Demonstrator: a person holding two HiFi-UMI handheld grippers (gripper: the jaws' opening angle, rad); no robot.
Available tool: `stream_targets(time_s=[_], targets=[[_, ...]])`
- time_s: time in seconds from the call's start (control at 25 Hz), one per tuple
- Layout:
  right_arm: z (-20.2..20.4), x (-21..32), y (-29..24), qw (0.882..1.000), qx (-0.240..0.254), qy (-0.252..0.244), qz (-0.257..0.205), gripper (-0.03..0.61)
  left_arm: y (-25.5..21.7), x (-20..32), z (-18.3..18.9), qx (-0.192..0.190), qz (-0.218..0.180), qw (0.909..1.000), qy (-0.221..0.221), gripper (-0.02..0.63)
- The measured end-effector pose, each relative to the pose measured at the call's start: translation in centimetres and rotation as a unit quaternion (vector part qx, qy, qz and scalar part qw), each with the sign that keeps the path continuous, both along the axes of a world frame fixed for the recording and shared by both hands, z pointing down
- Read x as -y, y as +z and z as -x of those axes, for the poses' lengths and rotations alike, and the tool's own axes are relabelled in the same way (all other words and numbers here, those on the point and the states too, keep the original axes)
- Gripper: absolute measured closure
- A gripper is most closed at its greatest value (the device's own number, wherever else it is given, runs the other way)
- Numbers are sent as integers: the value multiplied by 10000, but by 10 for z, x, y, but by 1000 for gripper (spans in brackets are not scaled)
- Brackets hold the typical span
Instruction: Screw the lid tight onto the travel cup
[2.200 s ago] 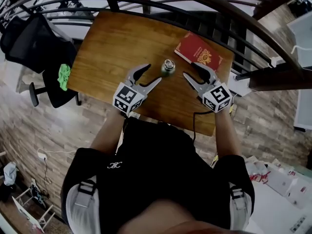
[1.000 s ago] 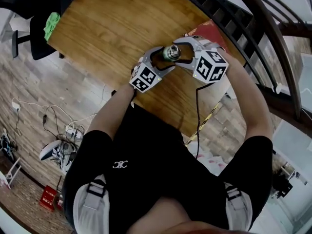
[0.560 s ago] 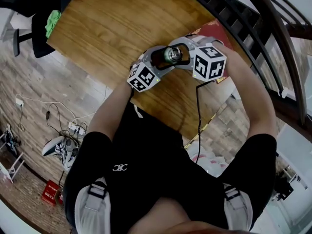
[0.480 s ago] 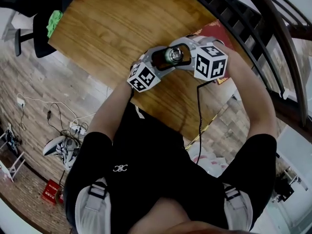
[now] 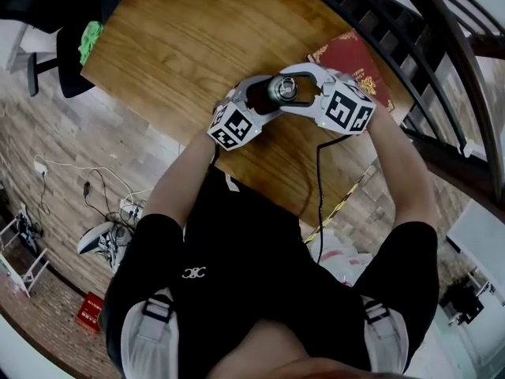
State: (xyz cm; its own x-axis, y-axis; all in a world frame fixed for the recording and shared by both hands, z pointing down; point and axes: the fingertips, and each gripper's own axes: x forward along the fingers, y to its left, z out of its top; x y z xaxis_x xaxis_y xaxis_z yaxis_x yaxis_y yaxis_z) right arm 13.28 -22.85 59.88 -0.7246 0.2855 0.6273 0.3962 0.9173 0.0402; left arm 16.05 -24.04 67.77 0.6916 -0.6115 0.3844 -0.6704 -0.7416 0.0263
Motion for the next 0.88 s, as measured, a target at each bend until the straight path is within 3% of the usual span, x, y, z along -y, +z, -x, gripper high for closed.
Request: stream_targets(time_s=[0.16, 0.32, 0.64, 0.88], targets=[[5, 5, -8, 9915, 712, 1085, 38, 302, 0, -1, 2, 15, -8, 10000, -1, 241], [4, 12, -12, 9653, 1287, 2271, 78, 302, -1, -1, 4, 21, -12, 10000, 7, 241], [-4, 26, -18, 8852, 1806, 4287, -50, 302, -6, 3, -2, -44, -111, 9998, 145, 241], [-8, 31, -18, 8313, 1924, 5214, -98, 302, -7, 3, -1, -67, -106, 9998, 163, 241]])
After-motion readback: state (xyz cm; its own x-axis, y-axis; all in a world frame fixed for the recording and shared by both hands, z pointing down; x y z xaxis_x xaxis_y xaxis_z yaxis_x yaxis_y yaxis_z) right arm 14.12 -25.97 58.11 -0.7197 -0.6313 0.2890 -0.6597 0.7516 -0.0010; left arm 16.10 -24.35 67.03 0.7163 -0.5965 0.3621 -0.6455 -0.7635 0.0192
